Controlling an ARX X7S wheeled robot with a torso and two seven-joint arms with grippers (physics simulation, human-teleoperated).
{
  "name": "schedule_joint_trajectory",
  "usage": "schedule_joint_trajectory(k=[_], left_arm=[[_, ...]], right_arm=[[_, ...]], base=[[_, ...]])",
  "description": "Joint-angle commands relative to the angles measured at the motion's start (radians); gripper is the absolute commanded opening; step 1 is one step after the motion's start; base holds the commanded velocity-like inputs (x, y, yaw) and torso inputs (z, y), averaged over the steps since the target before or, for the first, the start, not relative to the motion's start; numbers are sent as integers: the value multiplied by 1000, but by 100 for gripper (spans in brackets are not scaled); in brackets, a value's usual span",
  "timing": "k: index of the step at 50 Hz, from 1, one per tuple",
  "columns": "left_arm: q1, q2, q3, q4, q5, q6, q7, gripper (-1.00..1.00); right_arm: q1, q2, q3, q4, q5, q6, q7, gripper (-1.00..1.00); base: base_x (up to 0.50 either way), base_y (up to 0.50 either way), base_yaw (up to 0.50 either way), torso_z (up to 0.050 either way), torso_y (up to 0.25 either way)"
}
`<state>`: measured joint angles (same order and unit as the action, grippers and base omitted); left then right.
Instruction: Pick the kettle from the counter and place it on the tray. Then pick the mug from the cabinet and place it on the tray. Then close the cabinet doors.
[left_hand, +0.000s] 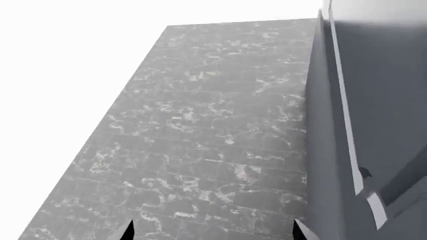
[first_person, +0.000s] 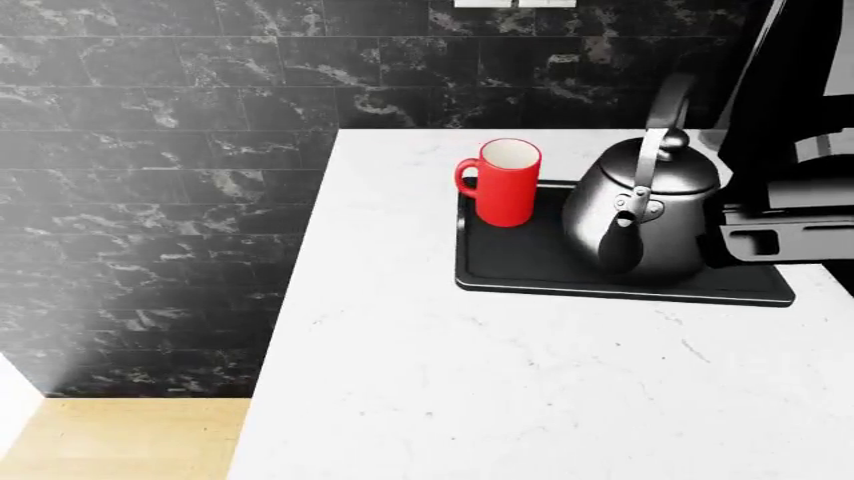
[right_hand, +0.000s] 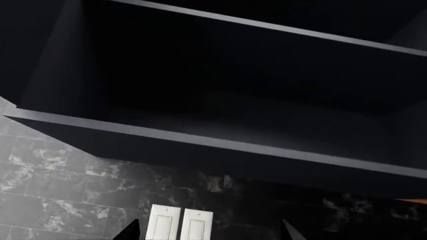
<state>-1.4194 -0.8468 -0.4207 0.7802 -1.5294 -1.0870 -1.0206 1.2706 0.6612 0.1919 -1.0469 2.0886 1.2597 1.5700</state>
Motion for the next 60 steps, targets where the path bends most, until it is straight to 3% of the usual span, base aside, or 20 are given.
schedule_joint_trajectory(k=[1,7,22,31,41,46,50,60], left_arm=[[-443,54,374,-196,184,-8,99,100],[-622,159,528,-363,315,9,209,100],[-847,398,799,-766,601,150,436,100],[-933,562,756,-1021,592,203,518,100],[-936,764,517,-1138,778,92,656,100],[-936,819,484,-1140,881,74,782,100],[-936,843,463,-1177,852,107,826,100],[-937,846,569,-1314,843,201,889,100]], right_arm=[[-14,-8,16,0,4,4,0,100],[-35,-28,55,0,23,31,0,100],[-18,-13,64,0,65,16,0,100],[-38,-24,106,0,94,31,0,100],[-61,-60,135,0,111,63,0,100],[-65,-69,150,0,125,73,0,100],[-65,-72,152,0,132,75,0,100],[-66,-61,188,0,174,76,0,100]], base=[[0,0,0,0,0],[0,0,0,0,0],[0,0,0,2,2],[0,0,0,1,0],[0,0,0,1,0],[0,0,0,2,0],[0,0,0,0,0],[0,0,0,0,0]])
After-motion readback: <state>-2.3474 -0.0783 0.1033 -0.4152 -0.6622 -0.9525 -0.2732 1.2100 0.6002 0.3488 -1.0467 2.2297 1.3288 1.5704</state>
